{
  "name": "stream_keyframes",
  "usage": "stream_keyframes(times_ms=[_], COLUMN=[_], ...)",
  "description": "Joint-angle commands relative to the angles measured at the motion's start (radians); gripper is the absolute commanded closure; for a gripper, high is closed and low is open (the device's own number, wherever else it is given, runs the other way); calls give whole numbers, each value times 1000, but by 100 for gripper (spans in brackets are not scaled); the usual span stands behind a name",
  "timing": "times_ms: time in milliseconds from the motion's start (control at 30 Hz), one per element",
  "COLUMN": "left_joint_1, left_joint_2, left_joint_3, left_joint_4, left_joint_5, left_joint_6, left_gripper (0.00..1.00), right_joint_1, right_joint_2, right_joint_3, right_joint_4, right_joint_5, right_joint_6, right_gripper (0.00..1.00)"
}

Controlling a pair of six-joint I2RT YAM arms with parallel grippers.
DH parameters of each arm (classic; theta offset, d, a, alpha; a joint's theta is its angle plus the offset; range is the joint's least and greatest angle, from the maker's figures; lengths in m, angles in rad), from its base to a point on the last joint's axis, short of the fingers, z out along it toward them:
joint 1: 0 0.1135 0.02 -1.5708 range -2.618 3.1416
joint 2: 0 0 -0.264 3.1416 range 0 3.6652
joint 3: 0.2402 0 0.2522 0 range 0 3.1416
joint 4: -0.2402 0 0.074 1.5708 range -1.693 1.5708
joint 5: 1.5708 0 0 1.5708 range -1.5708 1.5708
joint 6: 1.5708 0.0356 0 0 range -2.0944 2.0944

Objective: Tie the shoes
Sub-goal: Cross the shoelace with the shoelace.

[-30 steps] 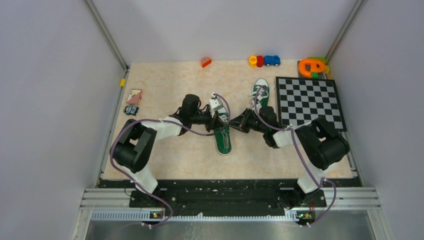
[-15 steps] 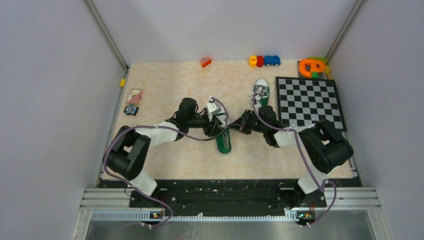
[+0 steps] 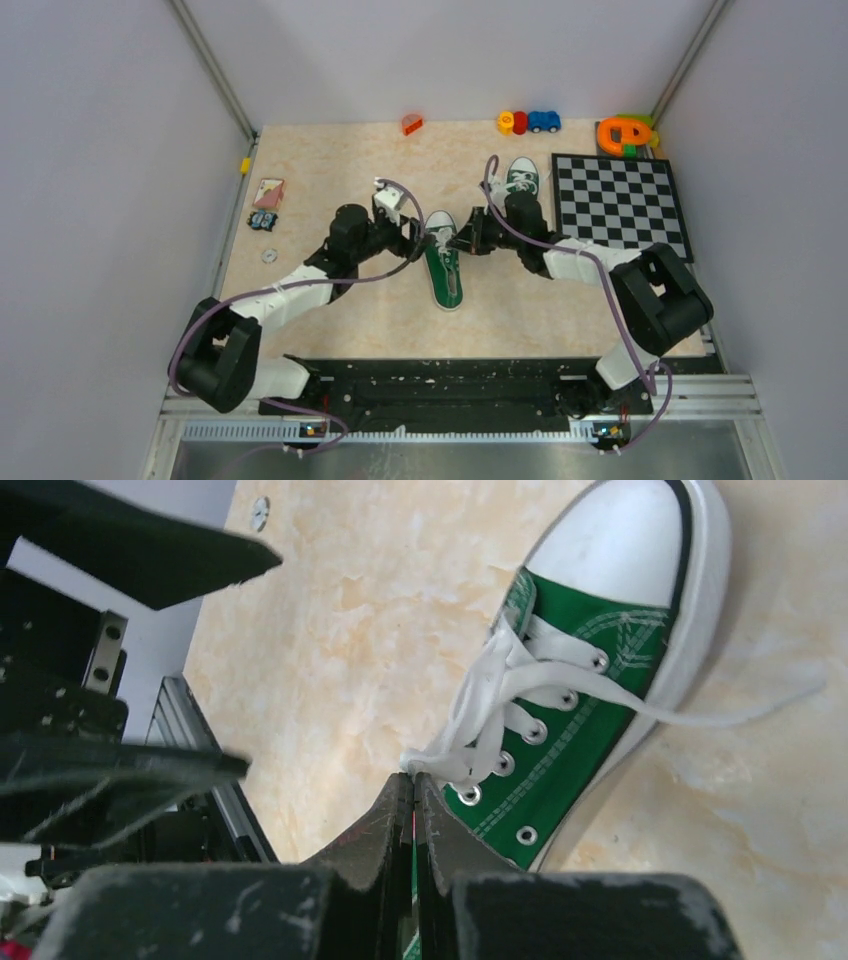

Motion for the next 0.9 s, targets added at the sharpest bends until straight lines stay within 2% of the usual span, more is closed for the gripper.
stream_keyframes(times_ms=[0,100,167,233,367,533,700,867], left_joint_1=[29,43,61,65,66,69,114,171], left_joint_2=[-55,-64,-59,-49,-14,26,101,206], left_joint_3=[27,62,74,75,109,127,137,165], left_joint_4=[-48,-157,-164,-137,-148,-147,-132,-88], left_joint_5=[-341,-500,-420,-310,-205,-99,8,161], left_joint_6=[-261,-402,-388,-369,-328,-308,-389,-566], left_gripper=[16,13,12,16,27,30,37,31], right_joint_1=[31,39,43,47,49,49,49,49], right_joint_2=[-32,-28,-27,-22,-9,6,7,7], right_joint_3=[83,103,112,119,117,125,131,130], right_joint_4=[-42,-74,-98,-122,-115,-107,-112,-115], right_joint_5=[-46,-45,-36,-28,-33,-39,-41,-48], right_joint_6=[-128,-168,-189,-209,-213,-210,-211,-214], right_gripper=[100,100,100,100,100,100,100,100])
